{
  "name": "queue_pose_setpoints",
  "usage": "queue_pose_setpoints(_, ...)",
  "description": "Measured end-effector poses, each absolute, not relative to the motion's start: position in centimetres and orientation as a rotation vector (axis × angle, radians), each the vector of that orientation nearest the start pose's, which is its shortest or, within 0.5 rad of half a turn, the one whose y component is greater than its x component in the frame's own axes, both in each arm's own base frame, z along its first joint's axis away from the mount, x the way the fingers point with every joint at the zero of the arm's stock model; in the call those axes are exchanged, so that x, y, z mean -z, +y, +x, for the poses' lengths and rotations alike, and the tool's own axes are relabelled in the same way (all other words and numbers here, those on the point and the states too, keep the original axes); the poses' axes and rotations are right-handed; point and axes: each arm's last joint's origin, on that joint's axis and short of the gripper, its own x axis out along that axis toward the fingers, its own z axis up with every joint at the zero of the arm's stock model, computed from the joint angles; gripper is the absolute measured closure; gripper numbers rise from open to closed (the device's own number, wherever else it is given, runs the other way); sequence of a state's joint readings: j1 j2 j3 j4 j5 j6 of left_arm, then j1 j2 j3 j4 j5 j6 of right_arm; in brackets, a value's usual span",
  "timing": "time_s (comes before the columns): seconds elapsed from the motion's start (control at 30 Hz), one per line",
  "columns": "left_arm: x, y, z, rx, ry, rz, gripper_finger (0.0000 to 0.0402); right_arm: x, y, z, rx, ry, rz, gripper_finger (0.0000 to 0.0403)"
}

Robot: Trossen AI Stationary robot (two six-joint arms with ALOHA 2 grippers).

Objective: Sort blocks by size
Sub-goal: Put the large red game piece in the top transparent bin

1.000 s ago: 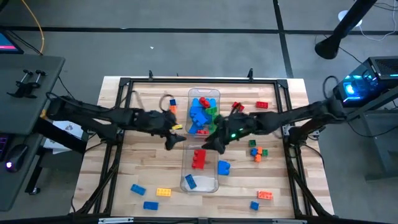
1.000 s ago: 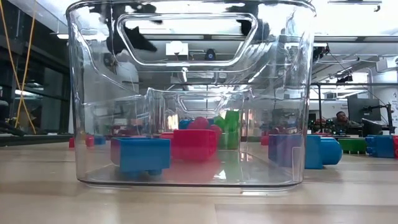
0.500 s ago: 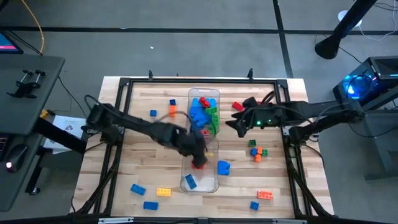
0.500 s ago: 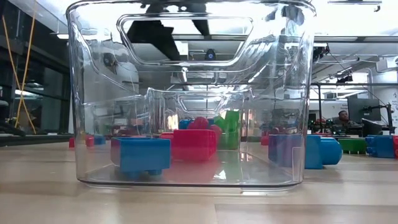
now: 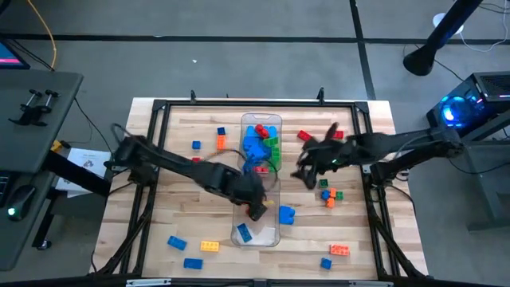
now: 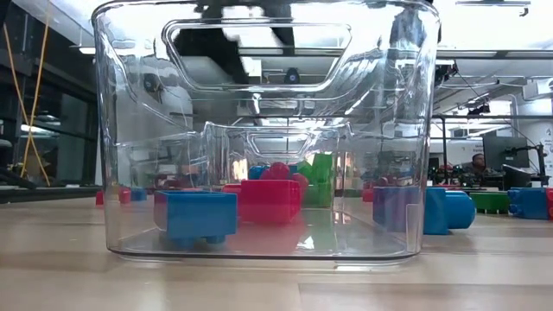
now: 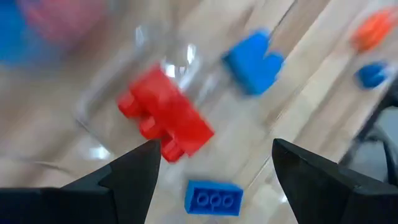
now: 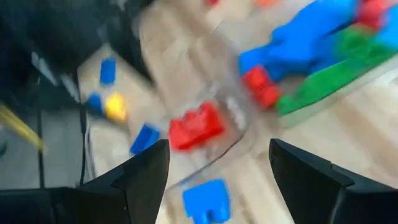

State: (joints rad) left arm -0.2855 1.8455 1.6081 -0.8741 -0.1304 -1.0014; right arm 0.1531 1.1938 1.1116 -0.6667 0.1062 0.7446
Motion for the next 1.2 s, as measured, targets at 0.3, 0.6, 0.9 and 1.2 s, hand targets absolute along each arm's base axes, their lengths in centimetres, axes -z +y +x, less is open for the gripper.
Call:
queue_pose_setpoints(0.3, -34.9, -6.5, 30.2, -0.599, 0.809, -0.588, 0.0108, -27.0, 6.7, 31.9, -0.018, 0.779, 0.819, 0.0135)
queue_pose_setpoints(0.6, -34.4, -3.7, 24.0, -0.439, 0.702, -0.619, 0.0108, -21.4, 8.7, 37.4, 0.109, 0.848, 1.189, 0.0135)
queue_pose_setpoints(0.9, -29.9, -2.6, 19.0, -0.296, 0.678, -0.684, 0.0108, -22.3, 8.5, 40.9, 0.547, 1.030, 1.204, 0.0135)
queue_pose_setpoints(1.2, -27.6, -3.2, 17.7, -0.213, 0.751, -0.618, 0.0108, -21.6, 8.9, 44.1, 0.721, 1.218, 1.247, 0.0135)
